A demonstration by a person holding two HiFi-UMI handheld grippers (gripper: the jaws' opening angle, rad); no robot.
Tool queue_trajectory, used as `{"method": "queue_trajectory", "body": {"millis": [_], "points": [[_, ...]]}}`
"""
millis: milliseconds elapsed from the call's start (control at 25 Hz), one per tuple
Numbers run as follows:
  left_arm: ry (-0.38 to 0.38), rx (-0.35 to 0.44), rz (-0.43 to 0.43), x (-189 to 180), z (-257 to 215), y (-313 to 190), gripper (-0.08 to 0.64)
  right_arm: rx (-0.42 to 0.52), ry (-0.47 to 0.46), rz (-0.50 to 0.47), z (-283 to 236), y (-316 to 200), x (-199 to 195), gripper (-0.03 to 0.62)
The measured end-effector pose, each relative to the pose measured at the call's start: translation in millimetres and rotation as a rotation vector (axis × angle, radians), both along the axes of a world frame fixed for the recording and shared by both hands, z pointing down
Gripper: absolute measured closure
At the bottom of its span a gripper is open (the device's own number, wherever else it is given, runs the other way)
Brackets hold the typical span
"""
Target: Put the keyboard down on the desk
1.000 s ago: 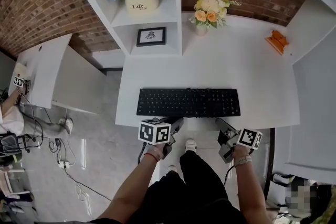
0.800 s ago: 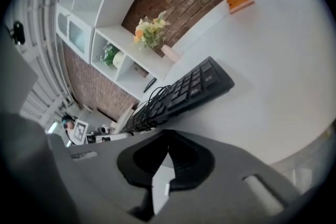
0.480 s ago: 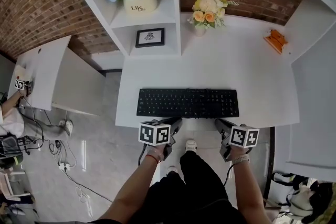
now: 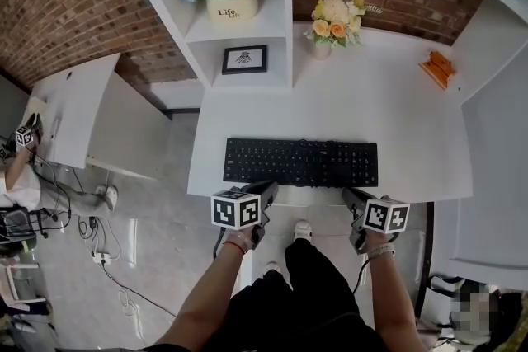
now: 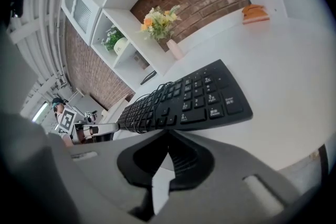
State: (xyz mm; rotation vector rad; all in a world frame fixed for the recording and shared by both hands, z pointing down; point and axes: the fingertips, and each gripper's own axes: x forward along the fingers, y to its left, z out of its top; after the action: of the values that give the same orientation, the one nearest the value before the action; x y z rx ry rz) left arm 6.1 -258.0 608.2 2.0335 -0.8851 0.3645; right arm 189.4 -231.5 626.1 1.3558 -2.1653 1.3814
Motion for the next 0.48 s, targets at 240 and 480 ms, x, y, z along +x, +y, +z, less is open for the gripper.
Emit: {"method": "queue_trajectory", "body": {"millis": [240, 480], "points": [[-0.100, 0.047, -0.030, -25.9, 1.1, 0.9, 0.558, 0.164, 0.052, -0.035, -25.5, -5.2, -3.6, 0.595], [-0.238, 0.263, -0.105, -62.6, -25.8, -14.1, 0.558, 0.390, 0.197, -0.049, -64.2, -14.4, 4.9, 0.594]]}}
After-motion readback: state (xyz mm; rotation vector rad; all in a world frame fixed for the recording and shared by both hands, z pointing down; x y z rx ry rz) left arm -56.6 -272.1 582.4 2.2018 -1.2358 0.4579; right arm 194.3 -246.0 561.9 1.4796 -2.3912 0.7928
